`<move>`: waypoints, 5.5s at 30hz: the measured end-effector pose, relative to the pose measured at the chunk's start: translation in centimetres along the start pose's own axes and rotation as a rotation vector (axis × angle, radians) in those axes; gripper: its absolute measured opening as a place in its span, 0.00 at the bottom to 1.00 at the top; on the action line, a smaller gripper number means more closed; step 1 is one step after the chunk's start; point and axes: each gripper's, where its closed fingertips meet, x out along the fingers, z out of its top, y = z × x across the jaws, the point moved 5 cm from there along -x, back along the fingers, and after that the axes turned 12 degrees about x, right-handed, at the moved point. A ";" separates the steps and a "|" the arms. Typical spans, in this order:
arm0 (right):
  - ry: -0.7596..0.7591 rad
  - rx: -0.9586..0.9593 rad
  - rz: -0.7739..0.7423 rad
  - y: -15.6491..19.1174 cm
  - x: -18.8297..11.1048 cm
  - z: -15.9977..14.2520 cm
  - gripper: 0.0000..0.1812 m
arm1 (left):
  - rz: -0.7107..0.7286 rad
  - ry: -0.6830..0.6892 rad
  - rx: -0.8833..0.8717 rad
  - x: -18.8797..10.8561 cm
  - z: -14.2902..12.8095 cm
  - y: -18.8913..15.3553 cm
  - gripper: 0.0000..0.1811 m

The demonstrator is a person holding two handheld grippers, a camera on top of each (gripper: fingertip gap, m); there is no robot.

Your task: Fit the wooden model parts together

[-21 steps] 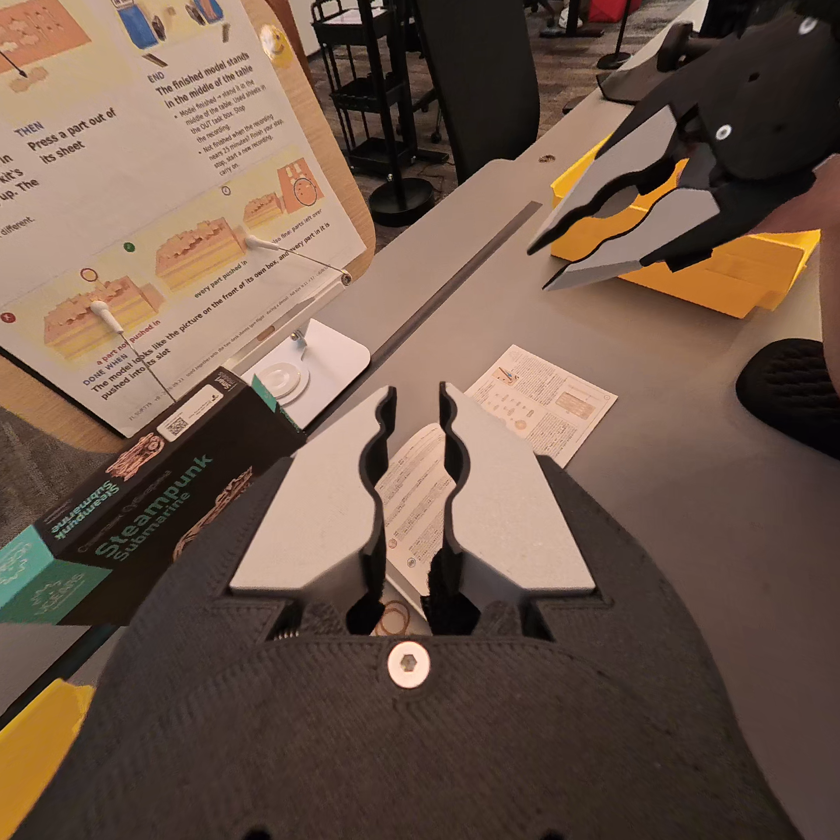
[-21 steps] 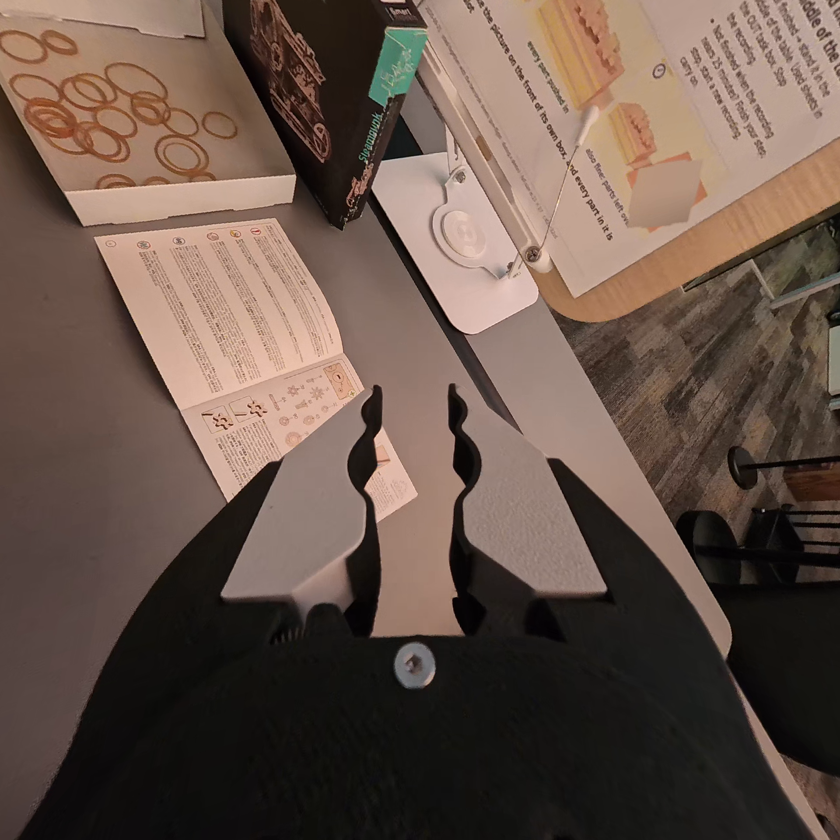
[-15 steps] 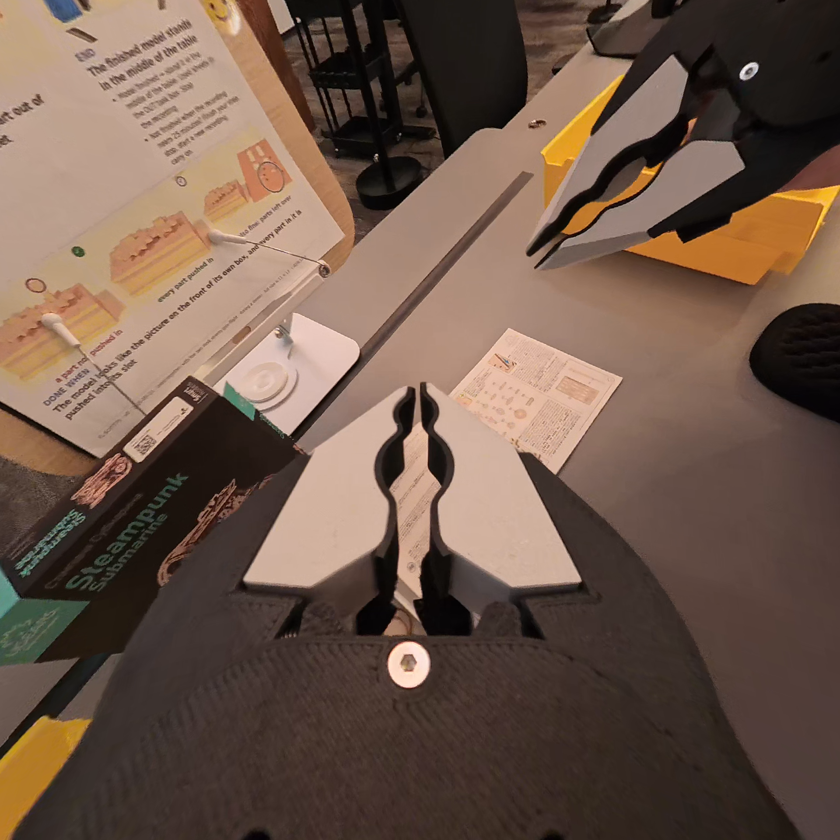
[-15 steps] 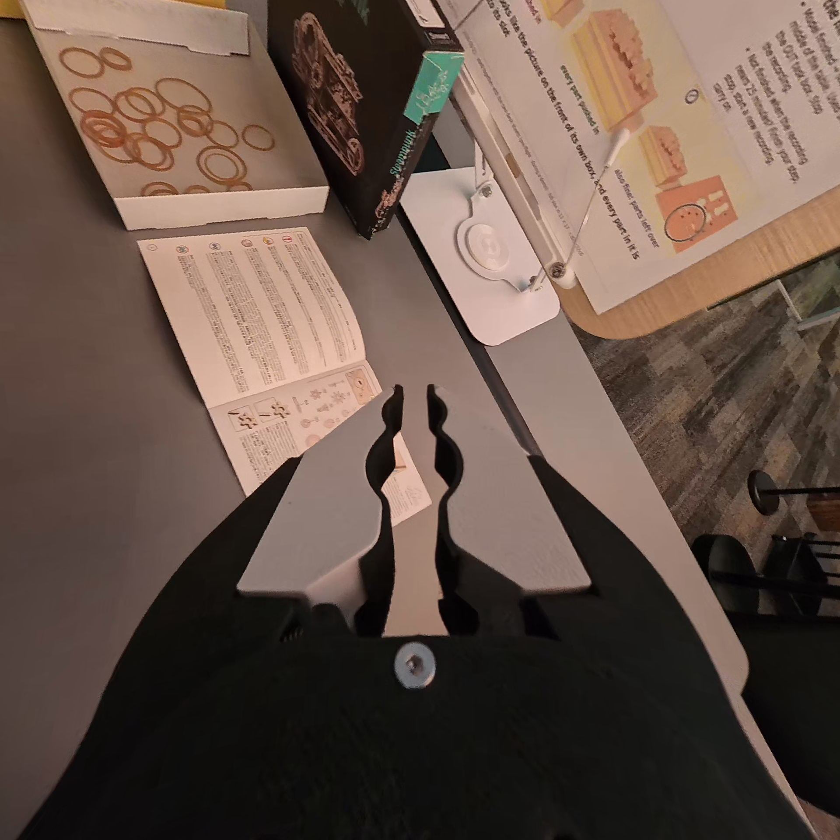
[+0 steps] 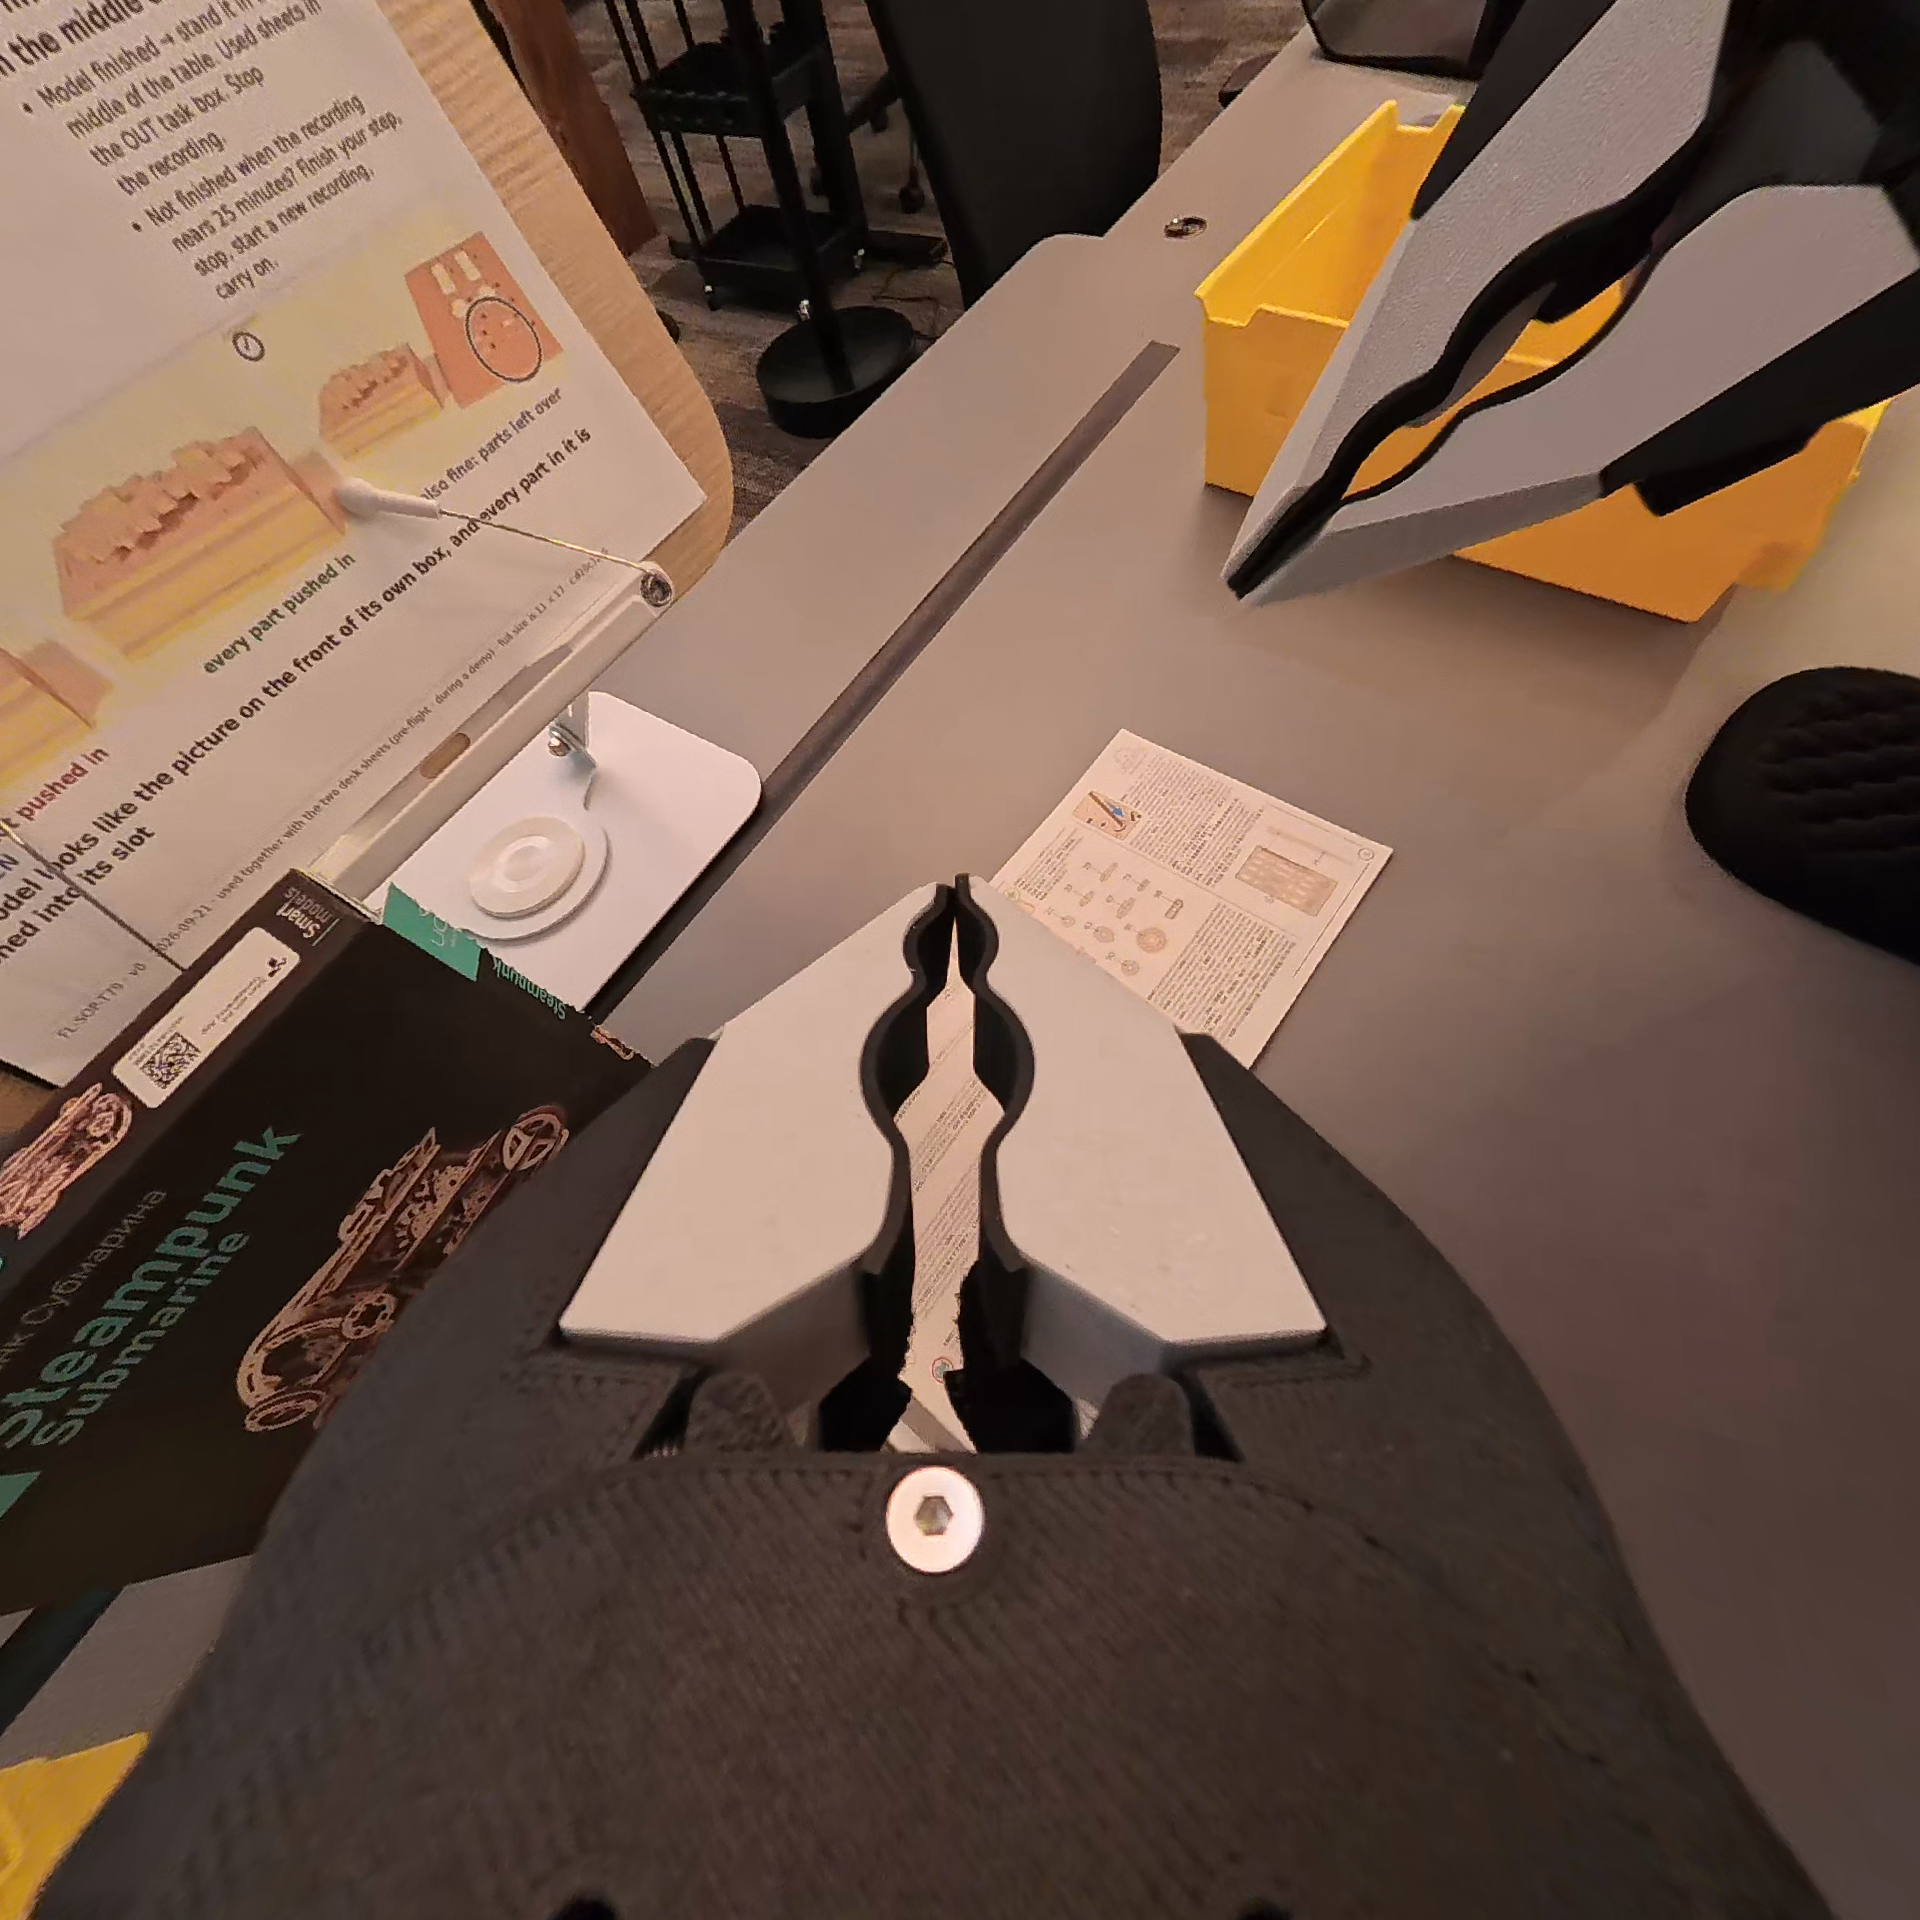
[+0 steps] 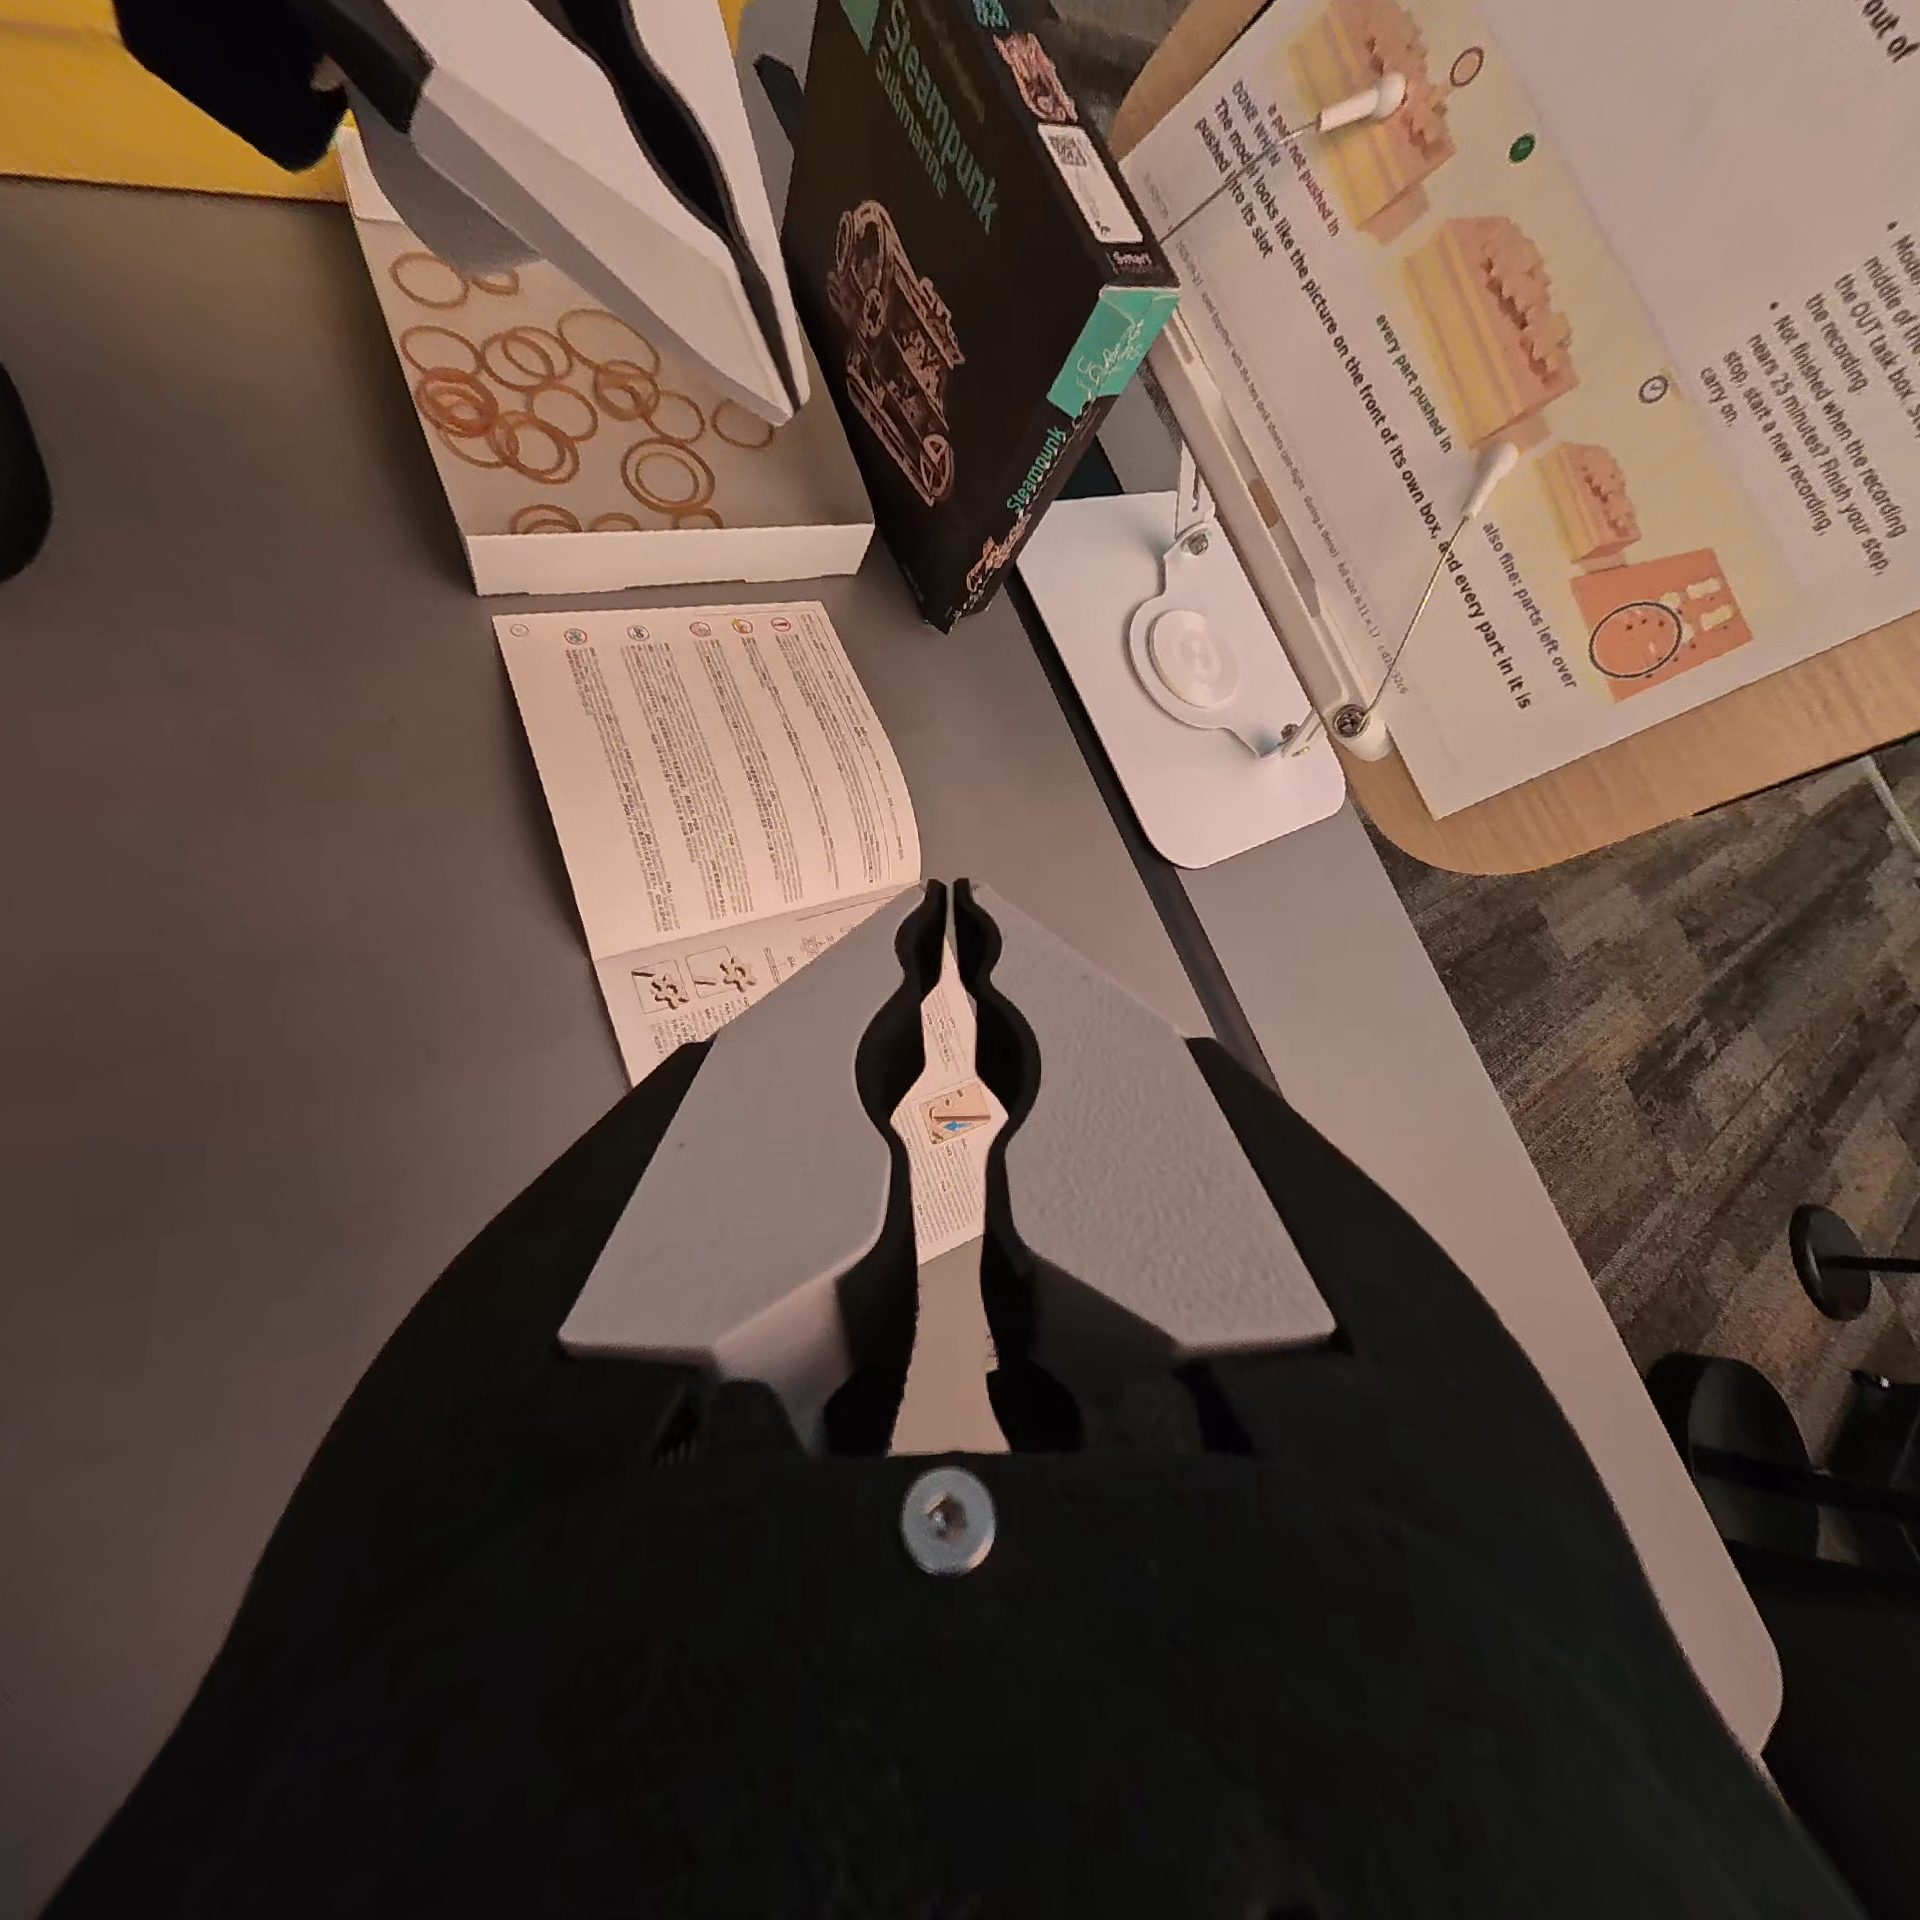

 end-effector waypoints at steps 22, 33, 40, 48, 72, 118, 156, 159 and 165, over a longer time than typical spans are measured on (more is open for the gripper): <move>-0.208 0.037 -0.206 -2.8 -5.3 1.7 0.33 | 0.098 -0.274 -0.108 -4.2 3.4 1.2 0.31; -0.354 0.084 -0.341 -5.1 -6.9 2.5 0.58 | -0.026 -0.359 -0.136 -7.2 5.0 -0.5 0.49; -0.451 0.112 -0.394 -5.9 -7.8 3.1 0.66 | -0.038 -0.411 -0.185 -7.6 5.2 -0.1 0.59; -0.591 0.171 -0.382 -6.0 -8.9 4.1 0.76 | -0.051 -0.482 -0.158 -9.0 6.0 -0.3 0.66; -0.689 0.112 -0.227 -3.4 -10.3 5.2 0.01 | 0.336 -0.162 -0.135 -21.7 -4.8 3.0 0.07; -0.405 -0.020 -0.013 6.0 1.0 8.7 0.22 | 0.357 0.468 -0.397 -24.1 -24.5 12.4 0.31; -0.177 0.052 0.281 13.7 12.4 10.1 0.37 | -0.676 0.577 0.063 -13.6 -31.8 16.5 0.36; -0.177 0.056 0.283 13.7 12.5 10.1 0.37 | -0.710 0.622 0.064 -13.2 -32.1 16.3 0.36; -0.182 0.063 0.296 13.7 12.4 10.0 0.37 | -0.732 0.644 0.063 -11.9 -31.9 16.2 0.36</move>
